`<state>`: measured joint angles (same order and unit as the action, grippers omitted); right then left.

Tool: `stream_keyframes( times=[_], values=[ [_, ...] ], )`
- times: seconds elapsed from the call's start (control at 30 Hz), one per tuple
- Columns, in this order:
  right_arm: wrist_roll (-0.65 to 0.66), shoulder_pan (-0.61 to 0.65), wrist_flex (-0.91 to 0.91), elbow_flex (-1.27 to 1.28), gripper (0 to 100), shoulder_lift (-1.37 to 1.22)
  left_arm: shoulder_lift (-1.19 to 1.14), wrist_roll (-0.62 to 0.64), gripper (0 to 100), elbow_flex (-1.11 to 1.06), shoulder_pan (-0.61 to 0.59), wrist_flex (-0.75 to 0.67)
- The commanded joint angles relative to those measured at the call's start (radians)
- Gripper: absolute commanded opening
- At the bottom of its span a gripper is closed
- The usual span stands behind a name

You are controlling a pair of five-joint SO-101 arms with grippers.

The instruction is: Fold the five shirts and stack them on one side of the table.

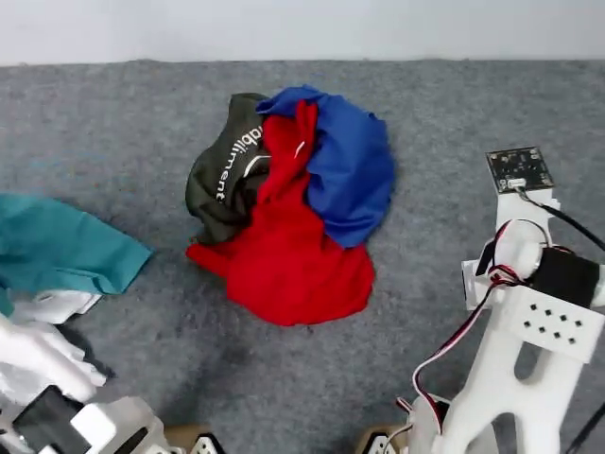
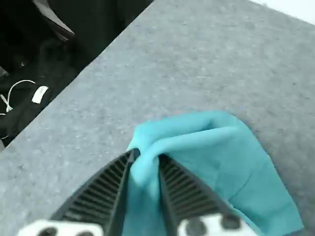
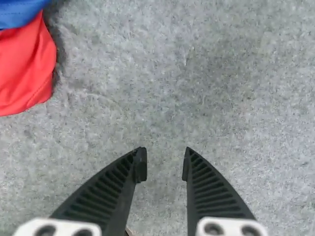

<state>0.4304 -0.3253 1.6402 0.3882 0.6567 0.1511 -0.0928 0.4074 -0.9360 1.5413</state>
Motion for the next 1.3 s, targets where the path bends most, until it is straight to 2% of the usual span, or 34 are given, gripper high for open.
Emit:
stream_keyframes(
  times=[0.0, 0.1, 0.2, 0.3, 0.5, 0.6, 0.7, 0.8, 1.07, 1.27],
  values=[
    [-0.009, -0.010, -0.007, -0.003, 13.7, -0.002, 0.048, 0.012, 2, 0.005, 0.054, -0.014],
    [-0.009, -0.010, -0.007, -0.003, 13.7, -0.002, 0.046, 0.012, 4, 0.010, 0.123, 0.031],
    [-0.011, -0.010, -0.005, -0.003, 13.7, -0.002, 0.044, 0.009, 13, 0.005, 0.176, 0.094],
    [-0.011, -0.010, -0.005, -0.003, 13.7, -0.002, 0.044, 0.008, 19, 0.008, 0.181, 0.120],
    [-0.011, -0.010, -0.005, -0.003, 13.7, -0.002, 0.044, 0.005, 20, 0.007, 0.170, 0.129],
    [-0.008, -0.010, 0.007, -0.003, 13.7, -0.002, 0.044, -0.072, 20, 0.008, 0.172, 0.184],
    [-0.008, -0.010, 0.007, -0.003, 13.7, -0.002, 0.052, -0.117, 20, -0.007, 0.232, 0.215],
    [-0.009, -0.010, 0.007, -0.003, 13.8, -0.002, 0.049, -0.114, 20, -0.028, 0.339, 0.215],
    [-0.012, -0.012, 0.005, -0.003, 14.0, -0.012, -0.120, -0.115, 20, -0.058, 0.798, 0.189],
    [-0.008, -0.012, -0.001, 0.032, 14.0, -0.005, -0.371, -0.018, 20, 0.053, 0.956, 0.046]
  ],
)
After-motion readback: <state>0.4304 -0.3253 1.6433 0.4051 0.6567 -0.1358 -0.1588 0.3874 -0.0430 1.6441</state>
